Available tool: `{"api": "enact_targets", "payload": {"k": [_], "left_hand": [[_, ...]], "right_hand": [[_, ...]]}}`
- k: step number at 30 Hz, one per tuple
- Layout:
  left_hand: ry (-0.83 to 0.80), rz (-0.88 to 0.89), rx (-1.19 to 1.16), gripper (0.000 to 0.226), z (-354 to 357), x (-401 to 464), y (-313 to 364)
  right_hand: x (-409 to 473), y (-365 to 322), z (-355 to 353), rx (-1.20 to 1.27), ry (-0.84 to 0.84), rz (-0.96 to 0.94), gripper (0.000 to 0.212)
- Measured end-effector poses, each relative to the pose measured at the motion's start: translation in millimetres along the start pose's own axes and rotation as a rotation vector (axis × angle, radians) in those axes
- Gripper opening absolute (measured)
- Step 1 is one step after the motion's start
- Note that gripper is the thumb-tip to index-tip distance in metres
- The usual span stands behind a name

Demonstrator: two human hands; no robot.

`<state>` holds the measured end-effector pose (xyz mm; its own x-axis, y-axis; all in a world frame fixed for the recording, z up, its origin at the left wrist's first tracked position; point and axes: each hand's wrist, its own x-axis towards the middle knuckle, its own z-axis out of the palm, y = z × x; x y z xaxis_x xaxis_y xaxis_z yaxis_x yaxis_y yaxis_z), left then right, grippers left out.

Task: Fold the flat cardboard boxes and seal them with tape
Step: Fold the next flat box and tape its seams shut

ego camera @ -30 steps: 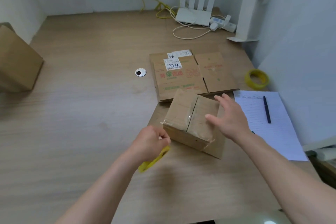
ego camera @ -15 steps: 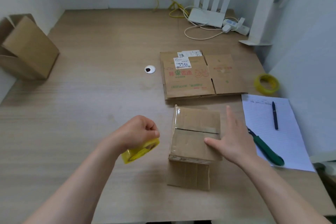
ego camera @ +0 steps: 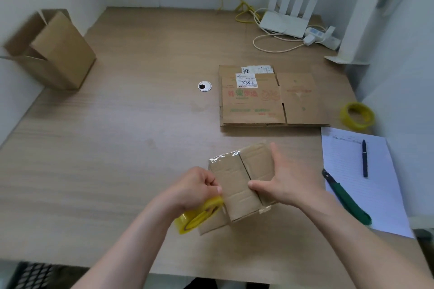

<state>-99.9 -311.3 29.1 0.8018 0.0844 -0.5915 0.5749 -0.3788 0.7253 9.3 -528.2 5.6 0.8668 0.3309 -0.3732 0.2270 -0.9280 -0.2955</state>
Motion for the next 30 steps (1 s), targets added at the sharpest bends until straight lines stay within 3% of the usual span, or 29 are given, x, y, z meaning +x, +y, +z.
{"api": "enact_targets", "payload": {"k": [3,8,12,17,26,30], "left_hand": [[0.048,0.003,0.067,0.024,1.5,8.9,4.2],[0.05,-0.017,0.248,0.024,6.1,24.3,8.4],[0.061,-0.037,0.309,0.025,6.8,32.4,9.9],[0.088,-0.031,0.313,0.024,-9.0,40.0,18.0],[0.104,0.0,0.363,0.017,-23.6,54.1,22.0],[0.168,0.06,0.257,0.021,-29.6,58.7,20.5]], "right_hand": [[13.2,-6.6,1.4,0.062,0.048,-0.048,0.123],[36.4,-4.1,13.8,0.294,-0.029,-0.033,0.11],[32.8,-1.2,24.5,0.458,0.01,-0.018,0.118],[34.6,-4.7,34.5,0.604,0.042,0.148,0.131],[37.9,-14.3,39.3,0.686,0.172,0.285,0.114],[40.8,-20.3,38.8,0.717,0.229,0.318,0.102]]}}
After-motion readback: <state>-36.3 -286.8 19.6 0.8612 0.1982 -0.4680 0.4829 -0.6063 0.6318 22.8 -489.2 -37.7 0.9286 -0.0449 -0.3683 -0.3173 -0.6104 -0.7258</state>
